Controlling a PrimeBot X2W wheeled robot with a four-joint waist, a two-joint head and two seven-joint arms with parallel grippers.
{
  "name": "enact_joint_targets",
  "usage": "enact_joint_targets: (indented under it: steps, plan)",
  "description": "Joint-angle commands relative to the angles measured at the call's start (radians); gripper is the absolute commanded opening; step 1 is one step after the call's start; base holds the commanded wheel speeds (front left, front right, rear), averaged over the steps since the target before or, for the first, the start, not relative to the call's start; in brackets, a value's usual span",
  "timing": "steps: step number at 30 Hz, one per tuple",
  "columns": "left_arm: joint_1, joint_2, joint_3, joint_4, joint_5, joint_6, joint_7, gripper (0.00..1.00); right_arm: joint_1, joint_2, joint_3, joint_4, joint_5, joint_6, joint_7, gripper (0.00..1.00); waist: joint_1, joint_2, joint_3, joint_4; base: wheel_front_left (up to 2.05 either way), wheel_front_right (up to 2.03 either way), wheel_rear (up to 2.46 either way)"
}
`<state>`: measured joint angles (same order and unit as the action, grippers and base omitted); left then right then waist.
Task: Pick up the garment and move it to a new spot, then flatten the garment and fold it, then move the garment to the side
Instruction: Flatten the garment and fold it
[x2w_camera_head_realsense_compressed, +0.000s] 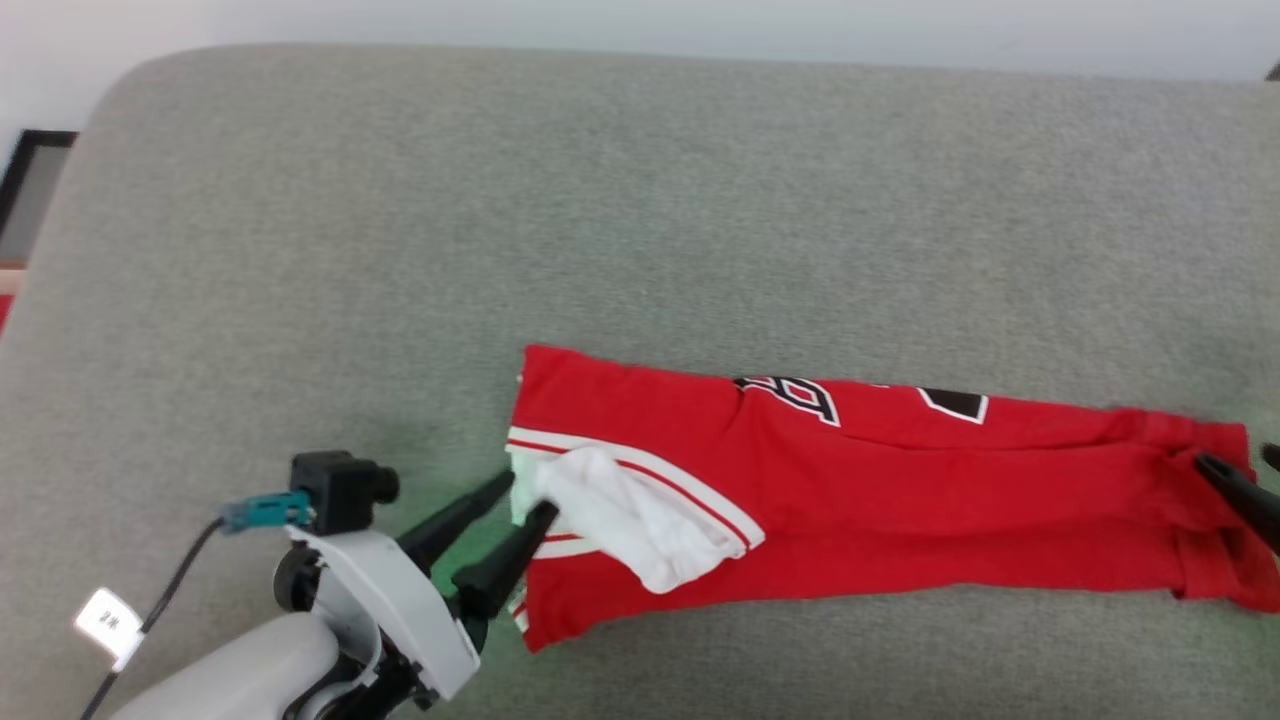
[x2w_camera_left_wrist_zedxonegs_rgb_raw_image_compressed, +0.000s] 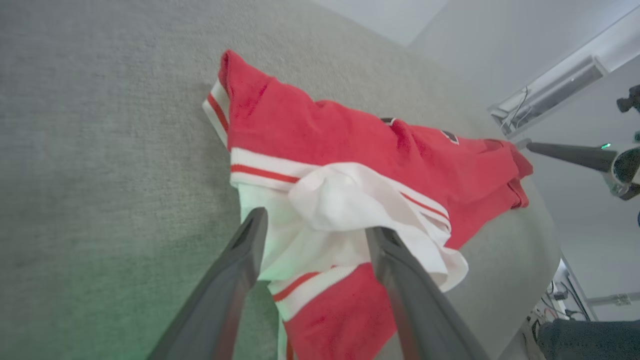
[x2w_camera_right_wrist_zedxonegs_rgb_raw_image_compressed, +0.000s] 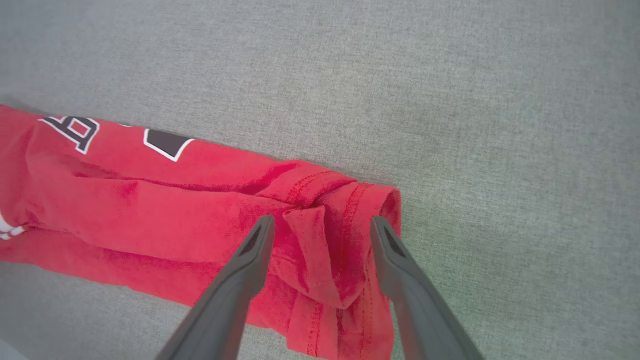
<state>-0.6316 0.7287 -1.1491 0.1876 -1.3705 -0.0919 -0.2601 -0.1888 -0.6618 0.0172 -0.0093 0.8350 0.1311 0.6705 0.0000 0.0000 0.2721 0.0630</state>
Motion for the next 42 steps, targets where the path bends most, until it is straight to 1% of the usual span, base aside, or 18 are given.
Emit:
enact_joint_targets:
  steps: [1,5,9,12,18,21,24,26,28,30,31,34,36,37,38,40,42]
  plan:
    - [0.028,-0.011,0.040,-0.006,0.009,0.013,-0.005,1.00,0.020,0.005,-0.021,0.003,-0.005,-0.001,0.006,1.00,0.0000,0.0000,-0.013,0.020,0.00,0.00,0.00]
    - [0.132,-0.058,0.188,-0.016,0.061,0.036,-0.003,1.00,0.061,0.010,-0.085,0.038,-0.008,-0.001,0.011,1.00,0.0000,0.0000,-0.022,0.054,0.00,0.00,0.00]
    - [0.219,-0.114,0.344,-0.014,0.164,0.061,-0.004,1.00,0.080,0.023,-0.135,0.079,-0.011,-0.001,0.022,1.00,0.0000,0.0000,-0.027,0.083,0.00,0.00,0.00]
    - [0.268,-0.154,0.462,-0.012,0.273,0.079,-0.004,1.00,0.071,0.029,-0.156,0.108,-0.020,-0.001,0.046,1.00,0.0000,0.0000,-0.029,0.096,0.00,0.00,0.00]
    - [0.313,-0.246,0.659,-0.020,0.540,0.119,-0.004,1.00,0.034,0.049,-0.169,0.161,-0.029,-0.001,0.116,1.00,0.0000,0.0000,-0.032,0.111,0.00,0.00,0.00]
    - [0.327,-0.290,0.739,-0.027,0.643,0.111,-0.004,1.00,0.012,0.062,-0.172,0.180,-0.047,-0.001,0.145,1.00,0.0000,0.0000,-0.033,0.109,0.00,0.00,0.00]
    - [0.343,-0.330,0.796,-0.017,0.725,0.094,-0.004,1.00,-0.009,0.073,-0.174,0.197,-0.062,-0.001,0.177,1.00,0.0000,0.0000,-0.034,0.104,0.00,0.00,0.00]
    - [0.352,-0.361,0.829,-0.006,0.755,0.078,-0.004,1.00,-0.020,0.082,-0.178,0.212,-0.069,-0.001,0.203,1.00,0.0000,0.0000,-0.035,0.102,0.00,0.00,0.00]
    - [0.355,-0.375,0.853,0.011,0.798,0.065,-0.004,1.00,-0.024,0.091,-0.178,0.223,-0.078,-0.001,0.231,1.00,0.0000,0.0000,-0.033,0.100,0.00,0.00,0.00]
    - [0.363,-0.412,0.885,0.030,0.804,0.044,-0.004,1.00,-0.026,0.102,-0.167,0.228,-0.087,-0.001,0.255,1.00,0.0000,0.0000,-0.030,0.096,0.00,0.00,0.00]
    - [0.367,-0.415,0.897,0.044,0.825,0.038,-0.004,1.00,-0.026,0.109,-0.159,0.229,-0.089,-0.001,0.264,1.00,0.0000,0.0000,-0.026,0.094,0.00,0.00,0.00]
    - [0.367,-0.445,0.936,0.075,0.858,0.016,-0.004,1.00,-0.037,0.146,-0.132,0.237,-0.103,-0.001,0.273,1.00,0.0000,0.0000,-0.016,0.088,0.00,0.00,0.00]
    - [0.368,-0.458,0.957,0.094,0.882,0.005,-0.004,1.00,-0.043,0.167,-0.107,0.242,-0.112,0.000,0.274,0.36,0.0000,0.0000,-0.007,0.084,0.00,0.00,0.00]
    - [0.367,-0.466,0.968,0.102,0.892,0.000,-0.004,1.00,-0.050,0.180,-0.093,0.243,-0.115,0.000,0.273,0.02,0.0000,0.0000,-0.004,0.082,0.00,0.00,0.00]
    - [0.366,-0.468,0.977,0.109,0.908,-0.007,-0.004,1.00,-0.054,0.190,-0.080,0.244,-0.115,0.000,0.275,0.00,0.0000,0.0000,-0.001,0.080,0.00,0.00,0.00]
    - [0.362,-0.477,0.992,0.122,0.929,-0.015,-0.004,1.00,-0.063,0.197,-0.064,0.245,-0.110,0.001,0.270,0.00,0.0000,0.0000,0.004,0.077,0.00,0.00,0.00]
    - [0.362,-0.480,1.011,0.130,0.949,-0.022,-0.004,1.00,-0.076,0.190,-0.067,0.245,-0.109,0.001,0.258,0.00,0.0000,0.0000,0.008,0.070,0.00,0.00,0.00]
